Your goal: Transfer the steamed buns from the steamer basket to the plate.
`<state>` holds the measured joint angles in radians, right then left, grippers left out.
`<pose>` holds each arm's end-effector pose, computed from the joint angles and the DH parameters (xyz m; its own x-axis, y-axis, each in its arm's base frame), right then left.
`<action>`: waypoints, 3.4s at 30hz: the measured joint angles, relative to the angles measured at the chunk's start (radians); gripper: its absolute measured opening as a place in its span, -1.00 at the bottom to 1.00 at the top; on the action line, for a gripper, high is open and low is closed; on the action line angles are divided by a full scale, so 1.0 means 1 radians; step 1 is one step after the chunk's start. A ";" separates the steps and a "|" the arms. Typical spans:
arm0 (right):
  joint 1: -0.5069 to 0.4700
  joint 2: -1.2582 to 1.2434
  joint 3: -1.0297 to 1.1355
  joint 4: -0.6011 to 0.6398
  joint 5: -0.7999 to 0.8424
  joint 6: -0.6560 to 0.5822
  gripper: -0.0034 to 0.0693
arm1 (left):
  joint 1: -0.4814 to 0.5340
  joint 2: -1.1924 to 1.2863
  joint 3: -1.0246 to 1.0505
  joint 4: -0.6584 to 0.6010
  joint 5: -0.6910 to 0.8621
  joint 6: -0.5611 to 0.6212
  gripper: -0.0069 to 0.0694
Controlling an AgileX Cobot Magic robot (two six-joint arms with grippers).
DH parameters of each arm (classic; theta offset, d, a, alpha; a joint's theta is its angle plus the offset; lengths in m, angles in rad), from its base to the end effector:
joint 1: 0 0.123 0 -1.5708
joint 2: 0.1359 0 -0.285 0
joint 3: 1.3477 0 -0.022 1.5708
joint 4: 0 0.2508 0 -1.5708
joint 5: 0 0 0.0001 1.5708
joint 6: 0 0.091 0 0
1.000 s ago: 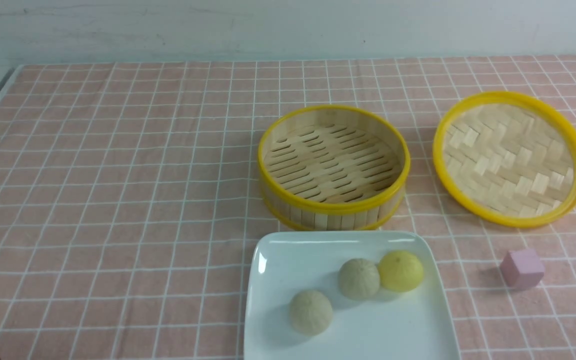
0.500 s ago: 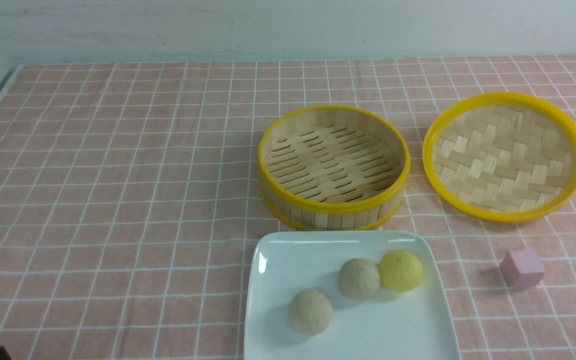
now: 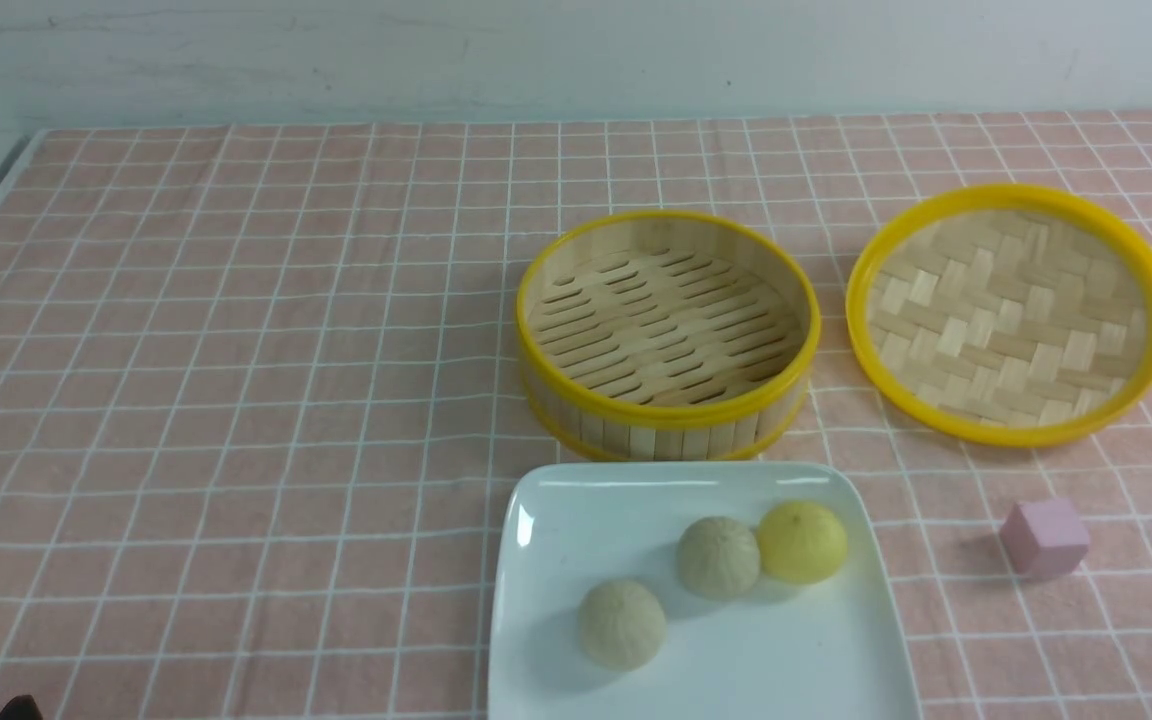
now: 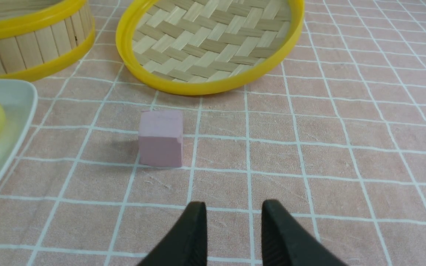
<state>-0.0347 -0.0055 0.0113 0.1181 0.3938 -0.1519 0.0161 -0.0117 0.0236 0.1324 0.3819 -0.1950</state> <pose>0.0523 0.0023 0.1746 -0.3042 -0.0322 -0.9521 -0.0214 0.9994 -0.0269 0.0523 0.0053 0.1718 -0.2936 -0.0766 -0.9529 -0.0844 0.9950 -0.0540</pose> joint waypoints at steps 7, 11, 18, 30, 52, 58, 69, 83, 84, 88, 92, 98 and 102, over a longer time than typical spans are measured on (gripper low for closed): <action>0.000 0.000 0.000 0.000 0.000 0.000 -0.25 | 0.000 0.000 0.000 0.000 0.000 -0.001 0.52; 0.000 0.000 0.000 0.000 0.000 0.000 -0.25 | 0.000 0.000 0.000 0.000 0.000 -0.001 0.52; 0.000 0.000 0.000 0.000 0.000 0.000 -0.25 | 0.000 0.000 0.000 0.000 0.000 -0.001 0.52; 0.000 0.000 0.000 0.000 0.000 0.000 -0.25 | 0.000 0.000 0.000 0.000 0.000 -0.001 0.52; 0.000 0.000 0.000 -0.003 0.000 0.000 -0.25 | 0.000 0.000 0.000 0.000 0.000 -0.001 0.52; 0.000 0.000 0.000 -0.043 0.001 0.000 -0.25 | 0.000 0.000 0.000 0.000 0.000 -0.001 0.52; 0.000 0.000 0.000 -0.045 0.002 0.000 -0.25 | 0.000 0.000 0.000 0.000 0.000 -0.001 0.52; 0.000 0.000 0.000 -0.096 0.000 0.078 -0.25 | 0.000 0.000 0.000 0.000 0.000 -0.001 0.52; 0.000 0.000 0.000 -0.118 0.000 0.106 -0.25 | 0.000 0.000 0.000 0.000 0.000 -0.001 0.52; 0.000 0.000 0.000 -0.131 0.000 0.124 -0.25 | 0.000 0.000 0.000 0.000 0.000 -0.001 0.52; 0.000 0.000 0.000 -0.134 0.000 0.130 -0.25 | 0.000 0.000 0.000 0.000 0.000 -0.001 0.52; 0.000 0.000 0.000 -0.138 0.000 0.131 -0.25 | 0.000 0.000 0.000 0.000 0.000 -0.001 0.52; 0.000 0.000 0.000 -0.151 0.000 0.152 -0.25 | 0.000 0.000 0.000 0.000 0.000 -0.001 0.52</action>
<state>-0.0347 -0.0055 0.0113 -0.0331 0.3941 0.0000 0.0161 -0.0117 0.0236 0.1324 0.3819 -0.1962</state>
